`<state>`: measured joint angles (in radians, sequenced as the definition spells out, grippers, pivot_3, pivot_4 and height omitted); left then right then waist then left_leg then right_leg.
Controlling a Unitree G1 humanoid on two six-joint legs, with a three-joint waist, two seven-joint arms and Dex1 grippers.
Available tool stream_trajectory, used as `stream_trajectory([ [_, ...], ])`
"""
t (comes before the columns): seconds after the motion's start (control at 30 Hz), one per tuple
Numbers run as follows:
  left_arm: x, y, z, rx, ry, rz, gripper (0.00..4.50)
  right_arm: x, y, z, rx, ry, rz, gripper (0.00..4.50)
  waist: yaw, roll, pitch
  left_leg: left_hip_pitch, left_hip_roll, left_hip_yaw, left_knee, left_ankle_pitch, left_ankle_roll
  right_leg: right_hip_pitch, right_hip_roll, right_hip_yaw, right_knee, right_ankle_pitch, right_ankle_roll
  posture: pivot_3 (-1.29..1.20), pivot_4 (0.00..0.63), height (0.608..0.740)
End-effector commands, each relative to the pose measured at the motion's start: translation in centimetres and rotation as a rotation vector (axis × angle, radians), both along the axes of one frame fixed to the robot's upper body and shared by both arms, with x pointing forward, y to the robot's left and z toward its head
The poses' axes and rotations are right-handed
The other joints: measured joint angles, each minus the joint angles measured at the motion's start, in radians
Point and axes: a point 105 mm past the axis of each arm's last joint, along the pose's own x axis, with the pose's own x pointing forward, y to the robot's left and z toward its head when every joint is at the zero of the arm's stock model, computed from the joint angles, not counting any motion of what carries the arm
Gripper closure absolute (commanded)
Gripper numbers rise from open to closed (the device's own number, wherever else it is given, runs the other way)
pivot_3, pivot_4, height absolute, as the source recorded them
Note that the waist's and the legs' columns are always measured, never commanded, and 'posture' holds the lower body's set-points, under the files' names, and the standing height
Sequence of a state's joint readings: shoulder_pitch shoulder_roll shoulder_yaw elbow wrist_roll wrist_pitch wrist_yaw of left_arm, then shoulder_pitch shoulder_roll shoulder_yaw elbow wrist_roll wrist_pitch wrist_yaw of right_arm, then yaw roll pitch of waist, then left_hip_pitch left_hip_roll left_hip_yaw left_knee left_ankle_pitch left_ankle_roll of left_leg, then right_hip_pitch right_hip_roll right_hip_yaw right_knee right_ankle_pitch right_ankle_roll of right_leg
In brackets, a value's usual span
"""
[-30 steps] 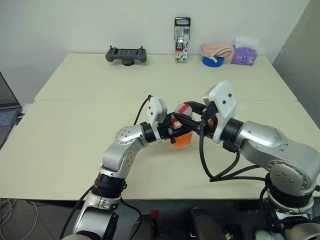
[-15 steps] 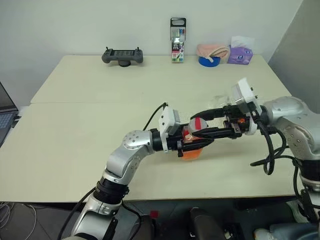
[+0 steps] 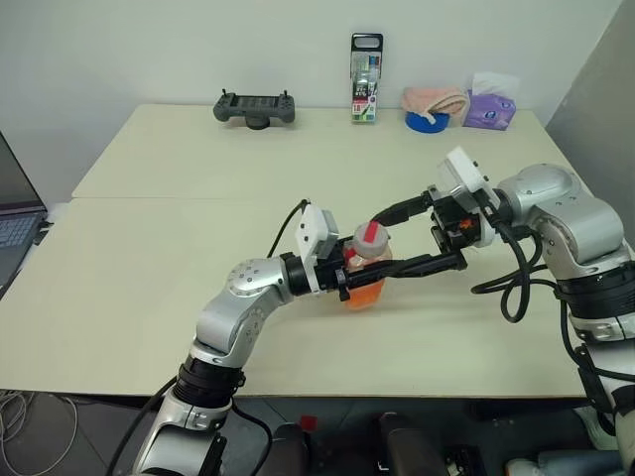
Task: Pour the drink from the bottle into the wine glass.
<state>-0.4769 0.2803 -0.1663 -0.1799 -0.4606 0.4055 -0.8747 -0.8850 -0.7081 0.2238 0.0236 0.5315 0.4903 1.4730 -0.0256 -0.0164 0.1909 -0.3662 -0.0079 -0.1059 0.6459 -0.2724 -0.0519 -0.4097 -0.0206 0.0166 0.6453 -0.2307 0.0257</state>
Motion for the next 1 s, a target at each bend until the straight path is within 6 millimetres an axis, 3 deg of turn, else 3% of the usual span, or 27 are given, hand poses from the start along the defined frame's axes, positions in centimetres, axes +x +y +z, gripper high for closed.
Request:
stream_trajectory([
  [0.03, 0.1, 0.1, 1.8, -0.046, -0.066, 0.009, 2.36, -1.0, -0.4, 1.1, 0.010, -0.030, 0.033, 0.32, 0.000, 0.000, 0.000, 0.000, 0.000, 0.000, 0.000, 0.000, 0.000, 0.000, 0.000, 0.000, 0.000, 0.000, 0.000, 0.00, 0.150, 0.740],
  [0.27, 0.3, 0.0, 1.8, -0.048, -0.067, 0.002, 2.36, -0.7, -0.9, 1.8, 0.082, -0.080, -0.105, 0.32, -0.001, 0.000, 0.000, 0.000, 0.000, 0.000, 0.000, 0.000, 0.000, 0.000, 0.000, 0.000, 0.001, -0.001, 0.001, 0.00, 0.150, 0.740],
  [0.67, 0.5, -0.5, 1.9, -0.059, -0.066, -0.018, 2.36, -2.8, -0.1, 1.7, 0.188, -0.050, -0.318, 0.32, 0.000, 0.000, 0.000, 0.000, 0.000, 0.000, 0.001, 0.000, 0.000, 0.000, 0.001, 0.000, 0.001, -0.001, 0.002, 0.00, 0.150, 0.740],
  [0.77, 0.5, -0.5, 1.9, -0.059, -0.065, -0.022, 2.36, -2.6, 0.1, 2.0, 0.224, -0.035, -0.384, 0.00, -0.002, 0.000, 0.000, 0.000, 0.000, 0.001, 0.001, 0.000, 0.000, 0.000, 0.001, 0.001, 0.001, -0.001, 0.002, 0.00, 0.150, 0.740],
  [1.0, 0.7, -0.5, 1.9, -0.058, -0.068, -0.024, 2.37, -2.0, 0.6, 1.5, 0.212, -0.060, -0.430, 0.00, -0.002, 0.000, 0.000, 0.000, 0.000, 0.001, 0.001, 0.000, 0.000, 0.000, 0.001, 0.001, 0.001, -0.001, 0.002, 0.00, 0.150, 0.740],
])
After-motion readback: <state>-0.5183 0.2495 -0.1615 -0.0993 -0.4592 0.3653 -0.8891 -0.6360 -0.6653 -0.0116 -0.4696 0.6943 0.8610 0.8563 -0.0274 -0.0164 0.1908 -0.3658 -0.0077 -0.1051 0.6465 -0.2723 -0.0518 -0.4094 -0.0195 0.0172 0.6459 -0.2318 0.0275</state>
